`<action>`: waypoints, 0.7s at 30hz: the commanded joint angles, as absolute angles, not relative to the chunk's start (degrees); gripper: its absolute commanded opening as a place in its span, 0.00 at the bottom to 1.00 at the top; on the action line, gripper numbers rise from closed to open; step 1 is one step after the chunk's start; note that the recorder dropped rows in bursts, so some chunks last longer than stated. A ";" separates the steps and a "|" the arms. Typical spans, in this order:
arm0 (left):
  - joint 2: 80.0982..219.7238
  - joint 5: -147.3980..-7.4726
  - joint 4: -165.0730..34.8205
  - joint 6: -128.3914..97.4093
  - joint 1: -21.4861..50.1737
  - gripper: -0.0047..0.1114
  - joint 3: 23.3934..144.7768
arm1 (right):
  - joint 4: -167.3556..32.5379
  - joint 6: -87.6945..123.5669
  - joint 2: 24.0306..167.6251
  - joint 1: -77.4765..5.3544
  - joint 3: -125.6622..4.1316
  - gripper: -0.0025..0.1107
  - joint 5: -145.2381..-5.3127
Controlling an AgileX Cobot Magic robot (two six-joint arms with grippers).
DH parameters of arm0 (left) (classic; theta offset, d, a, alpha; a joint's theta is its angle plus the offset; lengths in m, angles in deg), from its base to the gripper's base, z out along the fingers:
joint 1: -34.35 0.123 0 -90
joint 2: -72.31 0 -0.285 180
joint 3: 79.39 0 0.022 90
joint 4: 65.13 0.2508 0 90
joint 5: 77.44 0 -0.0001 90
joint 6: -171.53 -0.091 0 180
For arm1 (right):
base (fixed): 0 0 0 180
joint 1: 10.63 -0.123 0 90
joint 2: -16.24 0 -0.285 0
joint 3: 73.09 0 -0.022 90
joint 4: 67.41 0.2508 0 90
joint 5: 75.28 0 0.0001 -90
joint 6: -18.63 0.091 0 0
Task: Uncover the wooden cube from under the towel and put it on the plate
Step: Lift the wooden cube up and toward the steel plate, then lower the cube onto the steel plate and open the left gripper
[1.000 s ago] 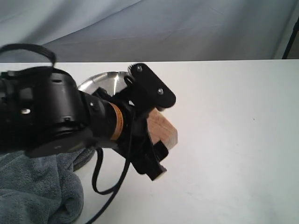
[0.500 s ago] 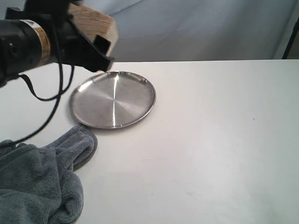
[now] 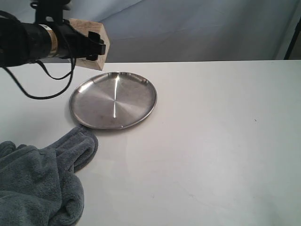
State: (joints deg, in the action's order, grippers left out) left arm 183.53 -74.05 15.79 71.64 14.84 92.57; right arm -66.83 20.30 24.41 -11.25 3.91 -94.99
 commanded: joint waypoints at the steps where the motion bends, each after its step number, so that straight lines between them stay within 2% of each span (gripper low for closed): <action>1: 191.10 -72.10 12.30 72.43 14.11 0.04 99.89 | -67.41 20.35 24.03 -11.24 4.13 0.02 -94.86; 6: 197.72 -77.07 11.86 72.43 14.33 0.04 104.09 | -67.41 20.35 24.03 -11.24 4.13 0.02 -94.86; 10: 201.58 -73.28 11.44 72.43 14.23 0.04 106.86 | -67.41 20.48 24.03 -11.24 4.13 0.02 -94.86; 21: 205.68 -74.76 11.30 72.43 14.23 0.04 106.48 | -67.41 20.48 24.03 -11.24 4.13 0.02 -94.86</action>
State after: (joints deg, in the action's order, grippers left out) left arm 206.26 -73.11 11.57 71.86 14.31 106.26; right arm -66.83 20.30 24.41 -11.25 3.91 -94.99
